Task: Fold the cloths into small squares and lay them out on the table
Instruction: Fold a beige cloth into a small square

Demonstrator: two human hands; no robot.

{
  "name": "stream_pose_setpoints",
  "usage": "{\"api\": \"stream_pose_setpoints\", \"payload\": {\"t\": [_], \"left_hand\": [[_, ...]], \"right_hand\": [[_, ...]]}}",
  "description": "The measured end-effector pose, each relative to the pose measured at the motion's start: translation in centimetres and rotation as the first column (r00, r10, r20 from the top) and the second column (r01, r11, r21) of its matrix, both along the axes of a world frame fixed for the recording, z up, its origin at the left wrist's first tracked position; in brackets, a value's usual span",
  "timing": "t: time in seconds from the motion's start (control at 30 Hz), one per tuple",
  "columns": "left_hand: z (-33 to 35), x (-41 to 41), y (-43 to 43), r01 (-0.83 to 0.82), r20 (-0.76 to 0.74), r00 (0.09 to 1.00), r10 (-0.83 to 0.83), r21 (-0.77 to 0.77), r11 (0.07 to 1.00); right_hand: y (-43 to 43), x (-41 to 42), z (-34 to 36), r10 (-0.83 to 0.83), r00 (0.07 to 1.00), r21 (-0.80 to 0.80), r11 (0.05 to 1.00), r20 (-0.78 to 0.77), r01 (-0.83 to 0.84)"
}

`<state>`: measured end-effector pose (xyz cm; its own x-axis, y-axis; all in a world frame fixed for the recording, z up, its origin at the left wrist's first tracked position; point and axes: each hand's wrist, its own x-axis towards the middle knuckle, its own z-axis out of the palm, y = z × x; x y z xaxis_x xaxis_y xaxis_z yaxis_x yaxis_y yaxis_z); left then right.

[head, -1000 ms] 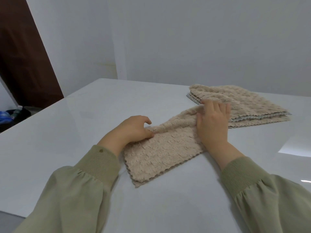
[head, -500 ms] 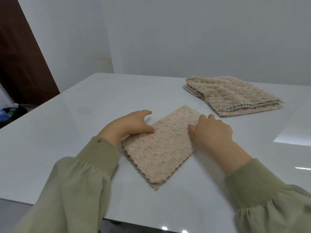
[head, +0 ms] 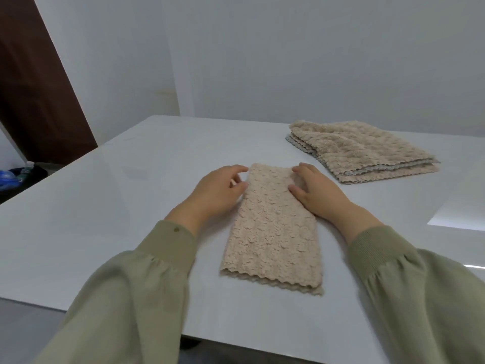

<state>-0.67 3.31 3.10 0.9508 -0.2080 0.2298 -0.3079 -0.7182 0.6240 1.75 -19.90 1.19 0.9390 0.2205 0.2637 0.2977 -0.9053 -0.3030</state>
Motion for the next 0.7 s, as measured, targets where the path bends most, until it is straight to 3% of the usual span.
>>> {"api": "stream_pose_setpoints", "payload": {"t": [0.07, 0.17, 0.3, 0.43, 0.47, 0.57, 0.63, 0.7], "left_hand": [[-0.6, 0.0, -0.9, 0.133, 0.017, 0.991, -0.135, 0.084, 0.988], [-1.4, 0.1, -1.6, 0.248, -0.057, 0.968, -0.244, 0.345, 0.905], [-2.2, 0.1, -1.6, 0.240, -0.165, 0.970, -0.179, 0.526, 0.816], [-2.1, -0.3, -1.8, 0.209, -0.174, 0.976, -0.133, 0.555, 0.805], [-2.1, -0.3, -1.9, 0.203, -0.174, 0.977, -0.126, 0.563, 0.801], [-2.2, -0.5, -1.9, 0.177, -0.173, 0.980, -0.094, 0.565, 0.806], [-2.3, -0.7, -2.1, 0.145, -0.176, 0.983, -0.053, 0.563, 0.814], [-2.5, -0.9, -2.5, 0.093, -0.176, 0.984, 0.008, 0.559, 0.824]], "right_hand": [[-0.1, 0.6, -0.2, 0.002, 1.000, 0.038, 0.999, 0.011, -0.003], [-0.1, 0.9, -0.4, -0.055, 0.997, 0.107, 0.993, 0.048, 0.049], [0.0, -0.7, 0.0, -0.214, 0.967, 0.239, 0.955, 0.137, 0.177], [1.9, -4.4, 0.8, -0.172, 0.974, 0.261, 0.957, 0.149, 0.129], [2.3, -5.2, 0.6, -0.133, 0.985, 0.215, 0.971, 0.106, 0.108], [2.2, -6.4, -0.5, -0.063, 0.981, -0.142, 0.989, -0.184, 0.037], [1.6, -6.2, -0.8, -0.059, 0.959, -0.204, 0.979, -0.278, 0.001], [1.1, -5.5, -0.6, -0.020, 0.963, -0.177, 0.984, -0.268, -0.028]]}}
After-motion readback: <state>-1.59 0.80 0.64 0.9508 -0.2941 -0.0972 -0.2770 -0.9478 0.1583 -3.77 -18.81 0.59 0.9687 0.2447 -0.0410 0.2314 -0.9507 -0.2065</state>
